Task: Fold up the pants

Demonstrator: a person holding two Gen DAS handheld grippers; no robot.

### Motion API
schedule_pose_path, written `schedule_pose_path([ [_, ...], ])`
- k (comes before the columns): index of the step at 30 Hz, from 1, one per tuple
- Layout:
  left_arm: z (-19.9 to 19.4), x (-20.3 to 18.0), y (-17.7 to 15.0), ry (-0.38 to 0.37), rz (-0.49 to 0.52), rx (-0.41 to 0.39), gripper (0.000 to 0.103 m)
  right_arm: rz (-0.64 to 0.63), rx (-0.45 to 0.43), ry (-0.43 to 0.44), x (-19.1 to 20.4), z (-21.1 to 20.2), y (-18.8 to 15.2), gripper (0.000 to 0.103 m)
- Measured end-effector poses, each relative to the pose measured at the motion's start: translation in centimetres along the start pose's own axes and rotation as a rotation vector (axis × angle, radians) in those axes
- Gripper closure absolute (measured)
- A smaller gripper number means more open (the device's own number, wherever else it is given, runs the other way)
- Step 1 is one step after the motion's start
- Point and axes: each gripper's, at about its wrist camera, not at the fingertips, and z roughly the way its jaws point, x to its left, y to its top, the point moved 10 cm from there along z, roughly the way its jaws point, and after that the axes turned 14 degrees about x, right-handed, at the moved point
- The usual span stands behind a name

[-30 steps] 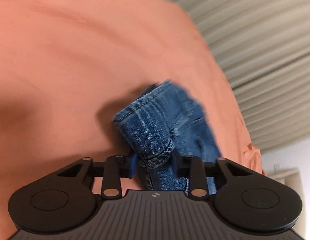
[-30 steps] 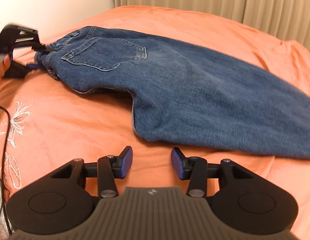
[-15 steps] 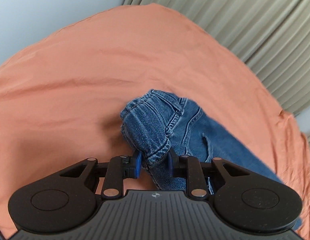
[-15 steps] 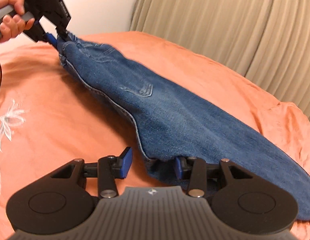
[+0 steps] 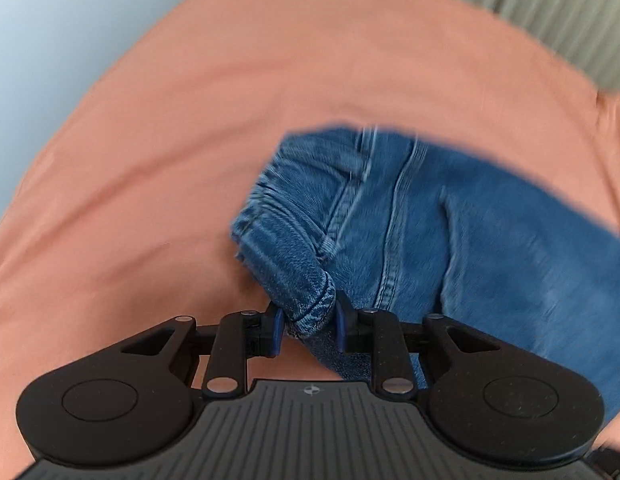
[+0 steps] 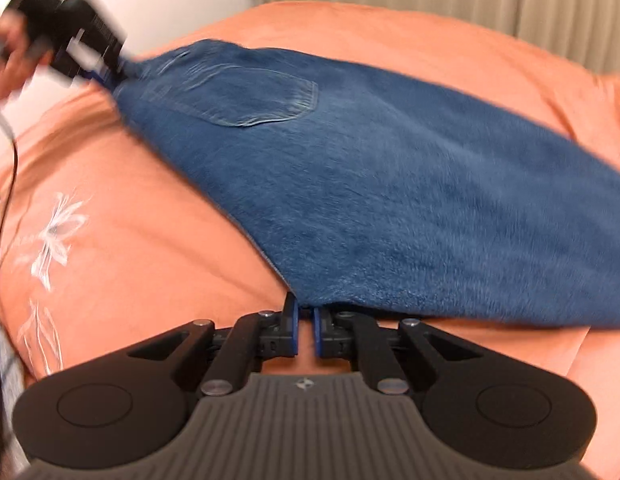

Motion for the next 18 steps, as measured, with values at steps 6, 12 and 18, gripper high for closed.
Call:
schedule_pose_path([
  [6,-0.5,0.8,-0.3,-0.046,-0.013,0.033,0.054,-0.029,0.007,-0.016,-0.4,-0.9,0.3,0.085],
  [12,-5.0,0.5,-3.1,0.077,0.135,-0.061,0.039,0.039,-0.031,-0.016,-2.2,-4.3,-1.2,0.059],
  [18,-9.3,-4.6,-5.1,0.068,0.229,-0.104,0.039,0.222,-0.068,0.01,-6.5,-8.8,-1.9,0.059],
])
